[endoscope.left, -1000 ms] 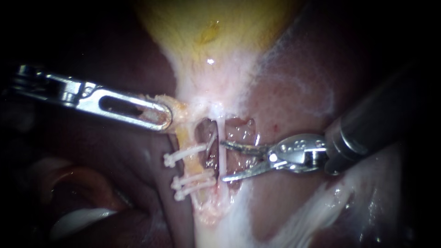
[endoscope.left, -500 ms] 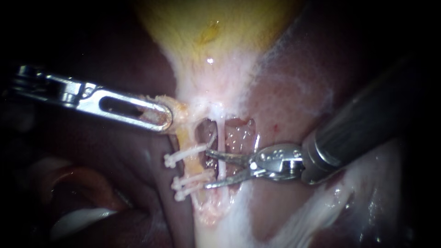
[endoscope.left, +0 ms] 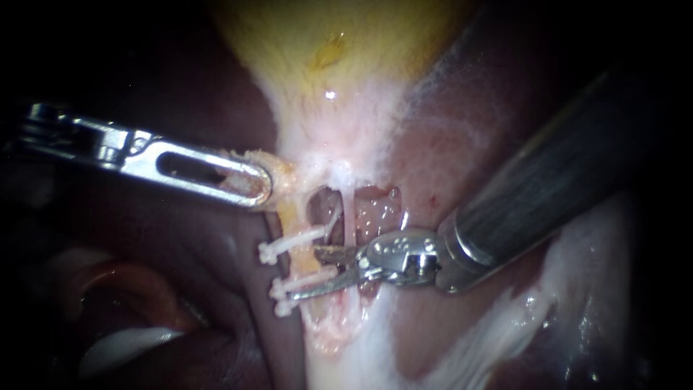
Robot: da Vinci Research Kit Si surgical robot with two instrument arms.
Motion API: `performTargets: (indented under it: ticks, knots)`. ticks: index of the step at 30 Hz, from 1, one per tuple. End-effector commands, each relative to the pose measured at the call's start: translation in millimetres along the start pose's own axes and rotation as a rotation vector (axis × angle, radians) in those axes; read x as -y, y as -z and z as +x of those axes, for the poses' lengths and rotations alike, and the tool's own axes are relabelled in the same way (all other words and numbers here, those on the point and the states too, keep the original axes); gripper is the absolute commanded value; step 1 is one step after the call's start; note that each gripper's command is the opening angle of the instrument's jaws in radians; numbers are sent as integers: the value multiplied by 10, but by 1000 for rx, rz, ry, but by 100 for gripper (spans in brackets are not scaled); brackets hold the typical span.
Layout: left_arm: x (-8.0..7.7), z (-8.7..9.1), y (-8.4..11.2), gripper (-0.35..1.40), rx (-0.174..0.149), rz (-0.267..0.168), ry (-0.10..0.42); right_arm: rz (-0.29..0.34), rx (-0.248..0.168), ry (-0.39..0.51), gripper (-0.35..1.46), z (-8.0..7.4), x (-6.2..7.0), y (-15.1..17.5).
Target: Go to the cutting position left tube
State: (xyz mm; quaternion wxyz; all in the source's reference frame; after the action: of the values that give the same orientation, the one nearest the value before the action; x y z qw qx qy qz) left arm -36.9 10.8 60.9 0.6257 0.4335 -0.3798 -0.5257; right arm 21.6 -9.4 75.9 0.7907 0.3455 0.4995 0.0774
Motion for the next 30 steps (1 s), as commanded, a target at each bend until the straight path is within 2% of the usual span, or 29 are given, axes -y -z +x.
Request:
performTargets:
  ticks: [1,10,15,23,30]
  knots:
    - [0,0,0,-35,0,0,0,4,-11,-4,139,2,-1,-2]
    - [0,-1,-2,-35,0,-1,0,87,-82,-42,139,13,-12,-19]
    - [0,-1,-3,-35,1,-1,0,105,-114,-49,141,19,-17,-27]
    - [-1,-2,-5,-35,2,-1,0,144,-135,-64,141,24,-20,-41]
    - [-2,-2,-6,-35,2,-1,0,151,-136,-59,141,29,-20,-57]
